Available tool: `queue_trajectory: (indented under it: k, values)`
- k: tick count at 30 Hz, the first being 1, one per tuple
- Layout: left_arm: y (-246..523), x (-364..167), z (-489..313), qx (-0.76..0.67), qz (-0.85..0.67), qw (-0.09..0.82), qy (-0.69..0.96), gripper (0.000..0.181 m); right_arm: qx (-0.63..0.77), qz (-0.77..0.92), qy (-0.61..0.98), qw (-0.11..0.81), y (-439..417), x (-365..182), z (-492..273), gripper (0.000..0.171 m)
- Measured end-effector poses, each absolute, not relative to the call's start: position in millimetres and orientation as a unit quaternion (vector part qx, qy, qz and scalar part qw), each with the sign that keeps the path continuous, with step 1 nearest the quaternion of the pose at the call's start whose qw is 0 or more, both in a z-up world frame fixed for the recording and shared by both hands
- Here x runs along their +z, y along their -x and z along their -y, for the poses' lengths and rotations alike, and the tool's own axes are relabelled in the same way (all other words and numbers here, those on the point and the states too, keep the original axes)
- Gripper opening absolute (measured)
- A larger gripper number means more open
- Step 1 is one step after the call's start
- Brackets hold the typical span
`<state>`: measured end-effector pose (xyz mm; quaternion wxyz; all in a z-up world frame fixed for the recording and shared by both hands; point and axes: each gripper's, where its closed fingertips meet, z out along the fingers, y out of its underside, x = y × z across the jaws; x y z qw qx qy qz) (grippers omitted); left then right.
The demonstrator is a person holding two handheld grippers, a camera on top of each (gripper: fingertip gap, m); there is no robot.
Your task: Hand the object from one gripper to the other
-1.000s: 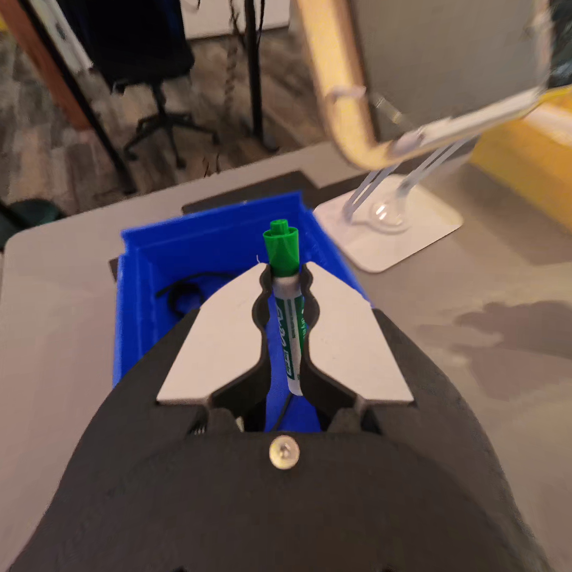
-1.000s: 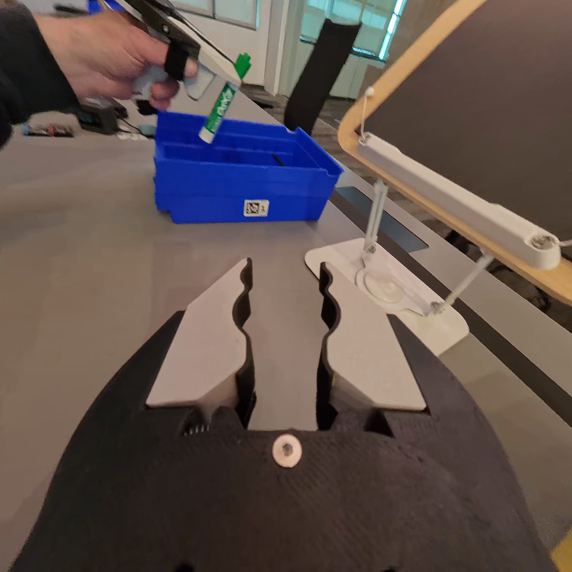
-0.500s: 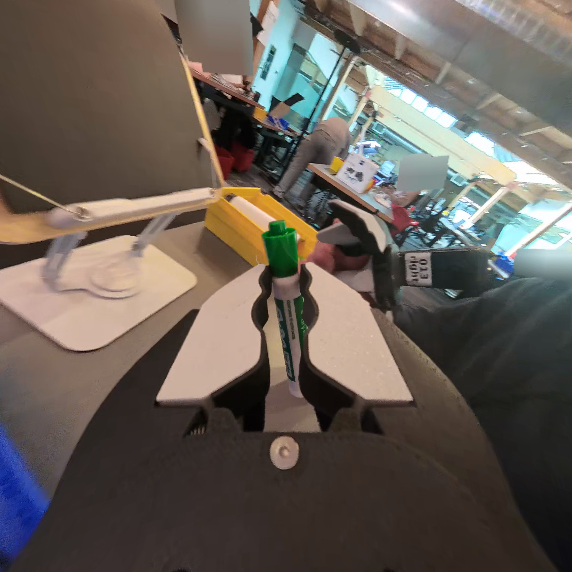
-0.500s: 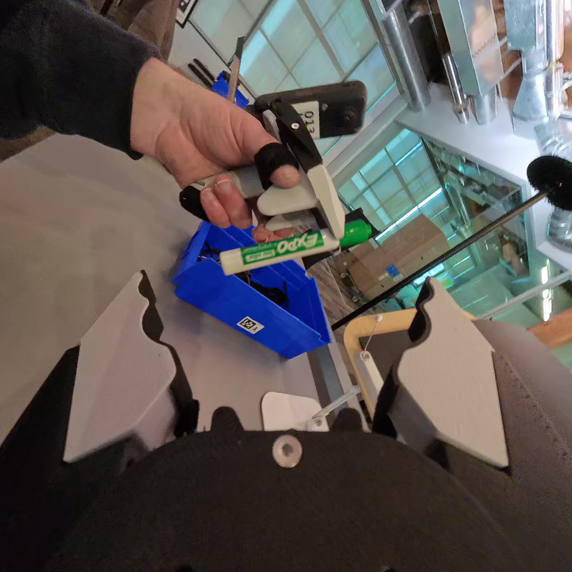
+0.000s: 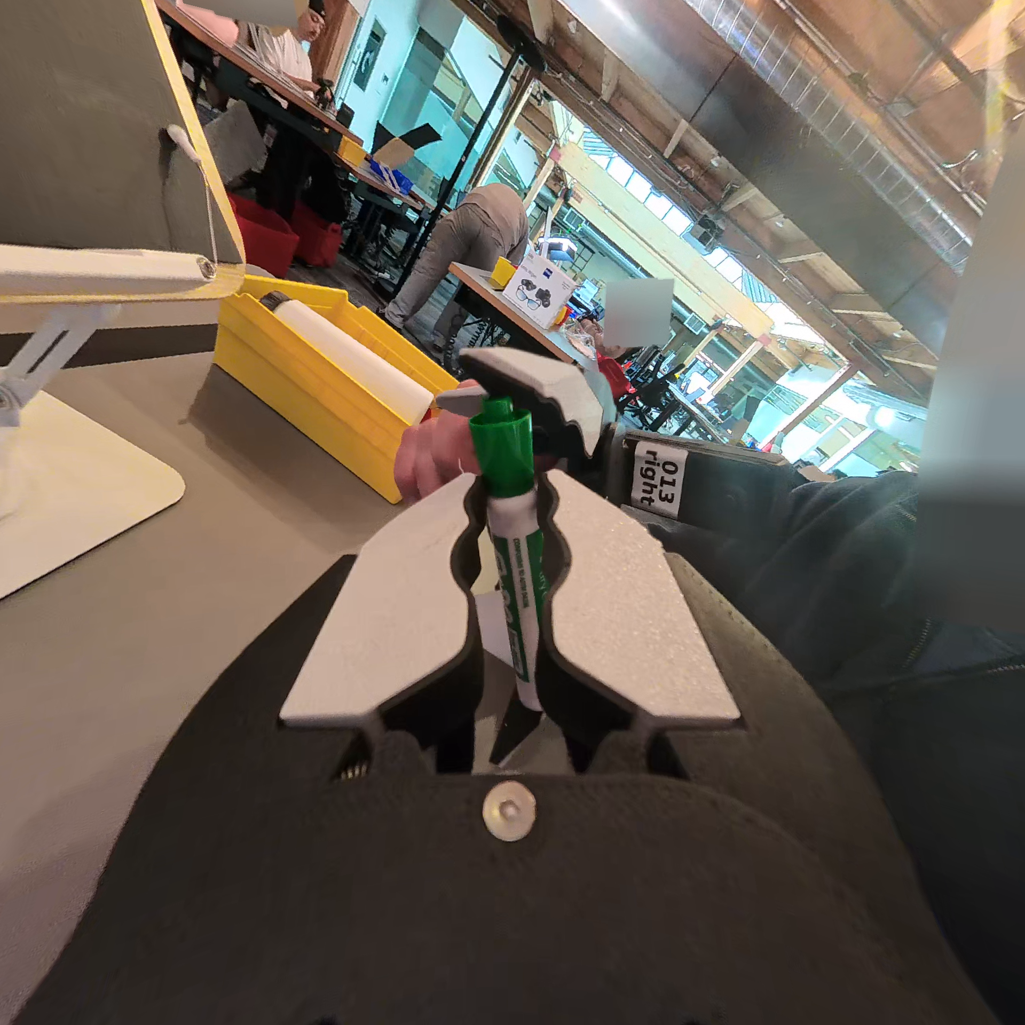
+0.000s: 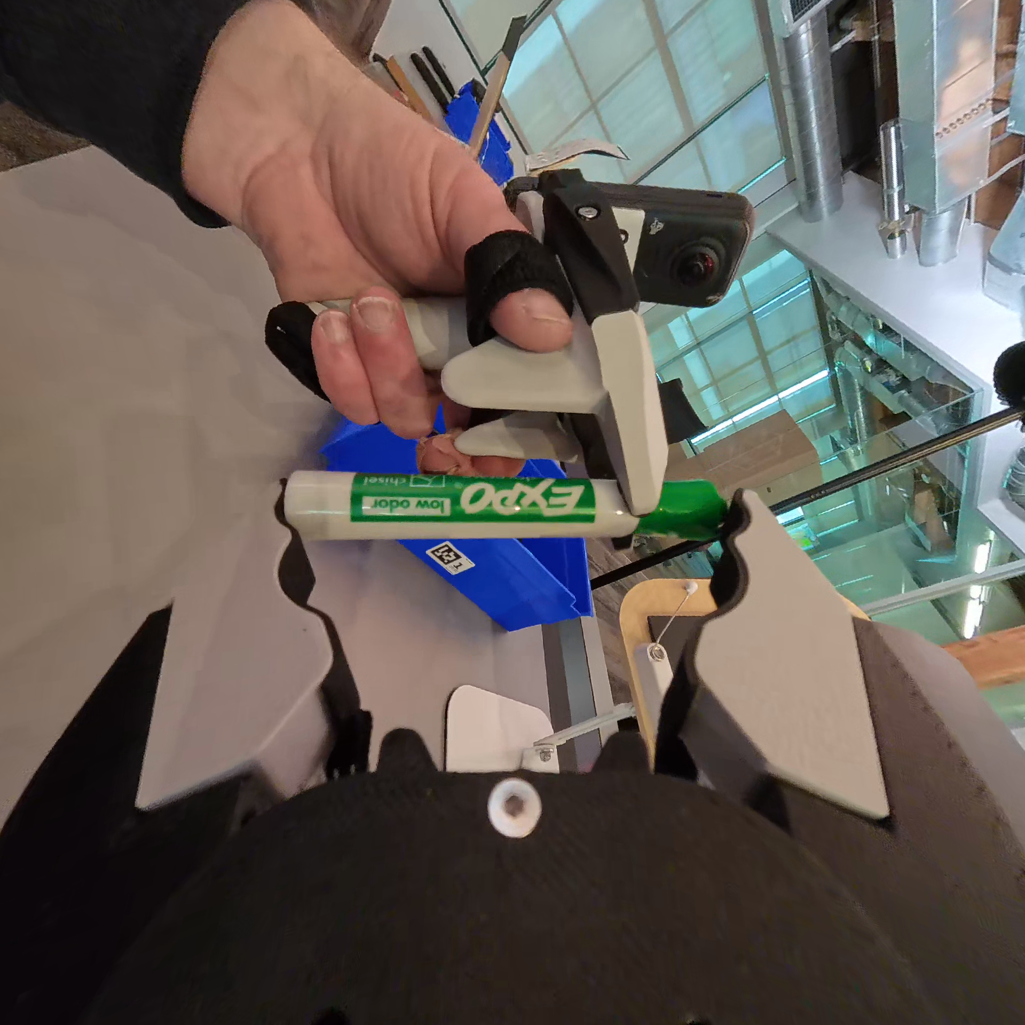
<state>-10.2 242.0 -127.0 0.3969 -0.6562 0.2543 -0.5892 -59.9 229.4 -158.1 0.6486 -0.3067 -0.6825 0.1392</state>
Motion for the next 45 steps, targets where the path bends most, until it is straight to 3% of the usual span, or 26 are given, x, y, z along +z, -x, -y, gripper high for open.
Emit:
queue_trajectory:
  k: [12,21,24,28,34,38,43,45]
  values:
    - [6,-123,-236,-0.616,-0.250,0.402,0.629,0.017,0.173,0.670,0.312,0.651,56,-154,-220,0.143]
    - [18,-109,-232,-0.588,-0.247,0.474,0.607,0.040,0.351,0.589,0.362,0.632,47,-131,-214,0.143]
    - [26,-114,-233,-0.453,-0.311,0.550,0.629,0.045,0.454,0.540,0.396,0.588,40,-122,-215,0.143]
    - [28,-118,-232,-0.169,-0.441,0.647,0.598,0.059,0.575,0.487,0.441,0.487,34,-123,-217,0.142]
    - [12,-120,-225,0.101,-0.564,0.662,0.483,0.070,0.658,0.458,0.474,0.365,33,-135,-205,0.142]
    - [-9,-130,-220,0.168,-0.609,0.644,0.432,0.060,0.695,0.441,0.484,0.299,35,-142,-192,0.142]
    - [-24,-145,-215,0.180,-0.637,0.629,0.408,0.023,0.715,0.424,0.491,0.262,35,-148,-187,0.142]
    - [-24,-145,-216,0.177,-0.628,0.631,0.420,0.022,0.713,0.422,0.494,0.262,35,-149,-188,0.143]
